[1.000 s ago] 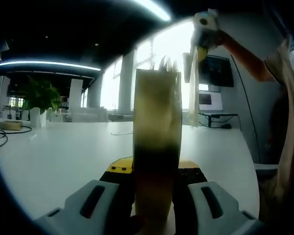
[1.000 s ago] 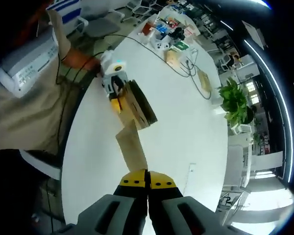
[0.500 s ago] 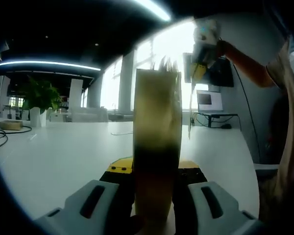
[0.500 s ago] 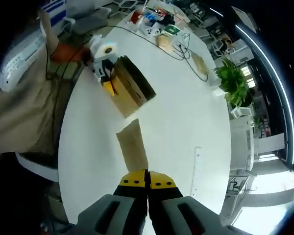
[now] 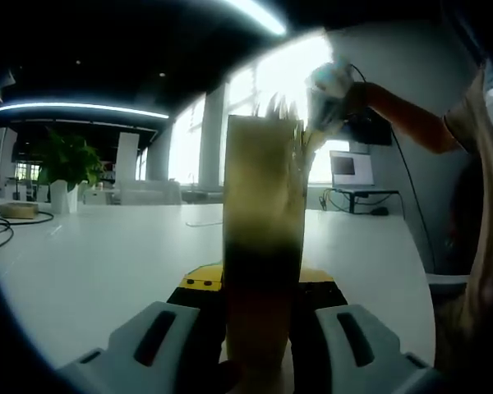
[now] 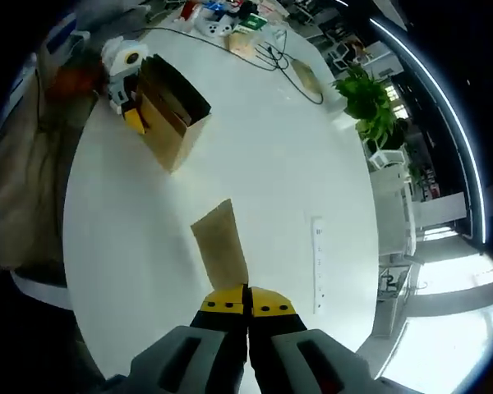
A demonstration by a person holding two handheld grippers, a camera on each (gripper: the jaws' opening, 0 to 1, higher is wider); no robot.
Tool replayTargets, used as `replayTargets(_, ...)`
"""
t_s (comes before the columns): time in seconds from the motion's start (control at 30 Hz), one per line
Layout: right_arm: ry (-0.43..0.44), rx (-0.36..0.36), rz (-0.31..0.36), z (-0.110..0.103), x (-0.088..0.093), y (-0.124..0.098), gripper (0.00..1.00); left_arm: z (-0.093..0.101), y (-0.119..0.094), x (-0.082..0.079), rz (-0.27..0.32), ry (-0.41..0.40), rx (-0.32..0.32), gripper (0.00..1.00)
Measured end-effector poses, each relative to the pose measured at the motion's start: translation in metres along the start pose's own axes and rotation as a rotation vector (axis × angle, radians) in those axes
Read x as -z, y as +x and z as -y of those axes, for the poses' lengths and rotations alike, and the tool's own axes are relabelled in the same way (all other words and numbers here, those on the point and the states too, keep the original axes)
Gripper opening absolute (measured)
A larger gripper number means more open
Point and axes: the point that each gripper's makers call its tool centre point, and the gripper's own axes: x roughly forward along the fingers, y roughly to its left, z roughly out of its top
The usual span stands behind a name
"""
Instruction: Extract single mask from mask box in order stack masks on table
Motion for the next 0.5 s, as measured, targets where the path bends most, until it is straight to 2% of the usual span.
replayTargets(0.27, 0.04, 0.058, -0.031, 0.018, 0.014, 0.023, 0.0, 0.0, 0.0, 0.0, -0.002, 0.001, 0.0, 0.19)
replayTargets(0.5, 0.061, 0.125, -0.054, 0.033, 0.019, 0.037, 0.0, 0.0, 0.001, 0.0, -0.002, 0.001, 0.001, 0.19)
